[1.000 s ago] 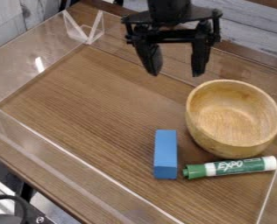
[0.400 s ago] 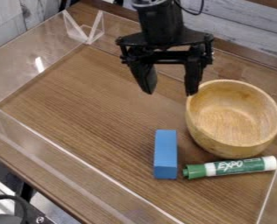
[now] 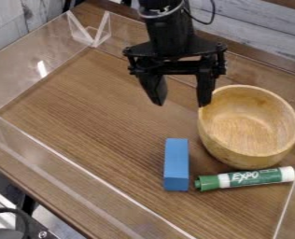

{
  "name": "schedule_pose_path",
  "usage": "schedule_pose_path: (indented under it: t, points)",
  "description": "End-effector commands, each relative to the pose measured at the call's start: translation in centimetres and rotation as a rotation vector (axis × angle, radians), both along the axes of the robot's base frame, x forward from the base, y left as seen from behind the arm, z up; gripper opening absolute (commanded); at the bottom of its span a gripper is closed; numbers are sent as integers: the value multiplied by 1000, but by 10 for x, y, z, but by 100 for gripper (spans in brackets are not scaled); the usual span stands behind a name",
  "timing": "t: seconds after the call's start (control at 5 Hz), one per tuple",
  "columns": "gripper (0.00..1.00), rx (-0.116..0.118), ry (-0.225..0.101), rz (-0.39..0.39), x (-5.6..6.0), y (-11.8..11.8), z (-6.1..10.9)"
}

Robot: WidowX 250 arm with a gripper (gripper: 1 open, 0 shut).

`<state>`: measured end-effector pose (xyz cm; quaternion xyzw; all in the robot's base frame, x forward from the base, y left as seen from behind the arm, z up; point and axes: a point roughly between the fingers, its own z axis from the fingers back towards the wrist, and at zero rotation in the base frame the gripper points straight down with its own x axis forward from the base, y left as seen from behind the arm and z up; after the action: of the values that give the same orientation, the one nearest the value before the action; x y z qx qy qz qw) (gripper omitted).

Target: Put the blue block in the brown bowl

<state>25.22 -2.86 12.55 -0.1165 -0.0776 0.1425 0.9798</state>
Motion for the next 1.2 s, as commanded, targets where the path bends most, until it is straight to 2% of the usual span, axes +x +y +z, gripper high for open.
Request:
schedule_pose_path:
  t: [0.0,1.0]
  points:
    - [100,-2,-40,1,5,-2,5]
    - [100,-14,-81,59,13,-4,-21]
